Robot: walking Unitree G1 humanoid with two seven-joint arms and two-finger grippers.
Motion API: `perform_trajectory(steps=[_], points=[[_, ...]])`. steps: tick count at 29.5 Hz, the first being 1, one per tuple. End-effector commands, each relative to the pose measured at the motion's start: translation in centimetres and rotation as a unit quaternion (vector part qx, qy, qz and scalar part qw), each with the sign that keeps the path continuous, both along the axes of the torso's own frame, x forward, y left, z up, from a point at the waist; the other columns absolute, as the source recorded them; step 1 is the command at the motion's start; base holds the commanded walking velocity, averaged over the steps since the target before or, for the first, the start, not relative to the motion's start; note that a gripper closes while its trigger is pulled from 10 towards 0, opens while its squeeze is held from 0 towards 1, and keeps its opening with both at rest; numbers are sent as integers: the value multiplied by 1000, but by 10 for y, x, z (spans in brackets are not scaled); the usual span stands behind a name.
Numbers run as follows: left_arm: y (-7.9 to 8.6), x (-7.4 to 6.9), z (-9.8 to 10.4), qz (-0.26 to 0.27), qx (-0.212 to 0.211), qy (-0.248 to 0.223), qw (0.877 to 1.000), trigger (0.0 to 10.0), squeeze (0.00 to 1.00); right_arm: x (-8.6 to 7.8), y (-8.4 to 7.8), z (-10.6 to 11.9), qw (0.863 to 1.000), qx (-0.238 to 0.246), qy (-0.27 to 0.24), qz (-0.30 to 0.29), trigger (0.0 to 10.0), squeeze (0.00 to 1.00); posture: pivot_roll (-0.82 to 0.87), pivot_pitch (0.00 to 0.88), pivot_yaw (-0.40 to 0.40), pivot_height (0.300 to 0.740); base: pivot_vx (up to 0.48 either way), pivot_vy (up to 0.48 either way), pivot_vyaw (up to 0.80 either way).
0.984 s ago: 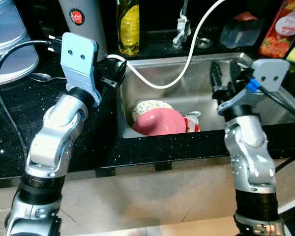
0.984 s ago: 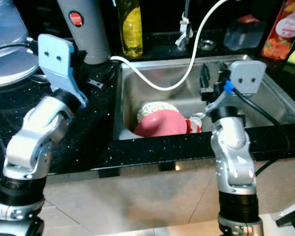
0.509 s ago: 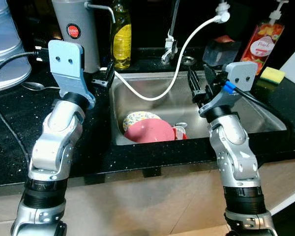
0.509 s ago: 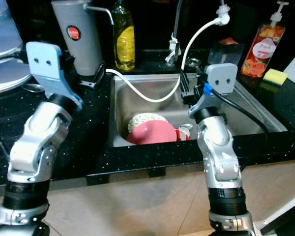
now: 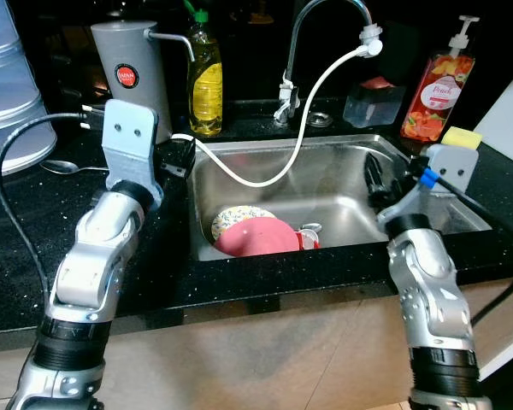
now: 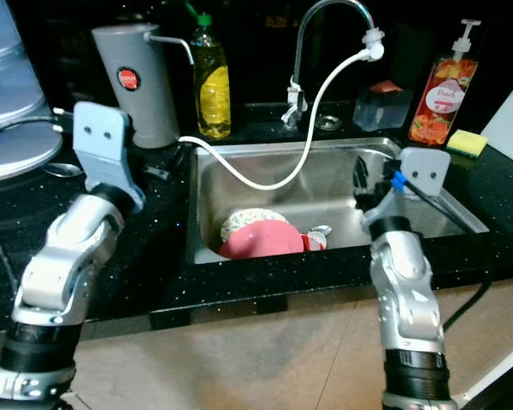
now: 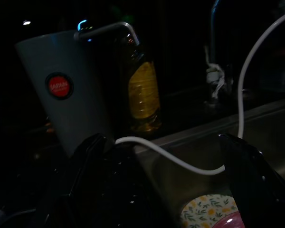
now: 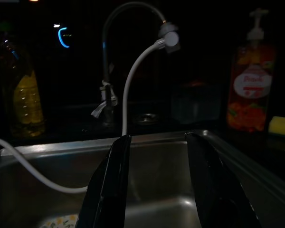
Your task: Kitchen organization
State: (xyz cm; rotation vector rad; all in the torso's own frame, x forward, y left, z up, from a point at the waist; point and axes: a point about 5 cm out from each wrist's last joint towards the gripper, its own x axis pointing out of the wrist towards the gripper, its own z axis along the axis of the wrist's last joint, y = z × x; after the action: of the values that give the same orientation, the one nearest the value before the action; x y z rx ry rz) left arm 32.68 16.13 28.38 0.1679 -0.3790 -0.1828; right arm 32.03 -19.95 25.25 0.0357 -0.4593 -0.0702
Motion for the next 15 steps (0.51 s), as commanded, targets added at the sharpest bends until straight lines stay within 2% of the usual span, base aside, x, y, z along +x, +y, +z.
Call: perform_trajectory(steps=[1, 4, 5, 6, 7, 8, 14, 15], points=[[5, 1, -7, 14, 3, 5, 1000, 10000, 0, -2, 2, 4, 1000, -5, -14, 1, 10000, 0, -96, 2, 7, 740, 0, 0, 0], [10, 3, -6, 28, -2, 8, 1000, 10000, 0, -1, 5, 9, 1000, -10, -22, 6, 10000, 0, -98, 1, 7, 740, 0, 0, 0], [14, 5, -4, 35, -15, 9, 999, 10000, 0, -1, 7, 12, 1000, -11, -26, 10, 10000, 0, -98, 1, 7, 740, 0, 0, 0], [22, 7, 1, 50, -39, 11, 998, 10000, 0, 0, 10, 19, 999, -13, -36, 22, 10000, 0, -99, 0, 6, 740, 0, 0, 0], [22, 7, 1, 50, -39, 11, 998, 10000, 0, 0, 10, 19, 999, -13, -36, 22, 10000, 0, -99, 0, 6, 740, 0, 0, 0], [32, 9, 4, 77, -44, 9, 996, 10000, 0, 0, 15, 27, 998, -14, -49, 38, 10000, 0, -99, 0, 1, 740, 0, 0, 0], [30, 1, 1, 78, -17, -19, 997, 10000, 0, 1, 20, 24, 998, -12, -42, 48, 10000, 0, -99, 0, -14, 740, 0, 0, 0], [28, -2, 0, 82, 9, -37, 996, 10000, 0, 1, 14, 22, 999, -9, -41, 27, 10000, 0, -98, 0, -19, 740, 0, 0, 0]])
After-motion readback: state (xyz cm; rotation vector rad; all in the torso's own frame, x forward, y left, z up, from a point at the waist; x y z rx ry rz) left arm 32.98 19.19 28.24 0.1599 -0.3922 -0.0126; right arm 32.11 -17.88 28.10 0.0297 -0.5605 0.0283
